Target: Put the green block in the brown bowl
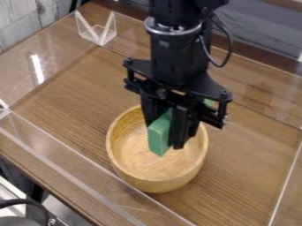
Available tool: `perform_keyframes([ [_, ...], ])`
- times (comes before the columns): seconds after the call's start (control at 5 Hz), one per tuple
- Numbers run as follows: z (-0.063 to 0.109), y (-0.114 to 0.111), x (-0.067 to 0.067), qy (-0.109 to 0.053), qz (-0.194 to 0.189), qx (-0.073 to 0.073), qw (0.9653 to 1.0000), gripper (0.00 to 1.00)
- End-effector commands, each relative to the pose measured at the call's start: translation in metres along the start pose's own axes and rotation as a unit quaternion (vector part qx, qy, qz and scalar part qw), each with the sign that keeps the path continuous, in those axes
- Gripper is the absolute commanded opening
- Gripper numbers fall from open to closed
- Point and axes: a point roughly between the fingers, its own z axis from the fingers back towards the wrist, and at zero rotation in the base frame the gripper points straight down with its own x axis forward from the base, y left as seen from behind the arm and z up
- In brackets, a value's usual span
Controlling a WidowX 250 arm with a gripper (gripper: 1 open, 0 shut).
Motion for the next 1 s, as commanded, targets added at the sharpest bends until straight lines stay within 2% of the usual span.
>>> perform_keyframes([
  [0.0, 0.0152, -0.0015, 0.0086, -0.033, 0.003, -0.008, 0.9994, 0.00],
  [0.8, 0.0150, -0.0012, 0.0078, -0.033, 0.010, -0.017, 0.9992, 0.00],
])
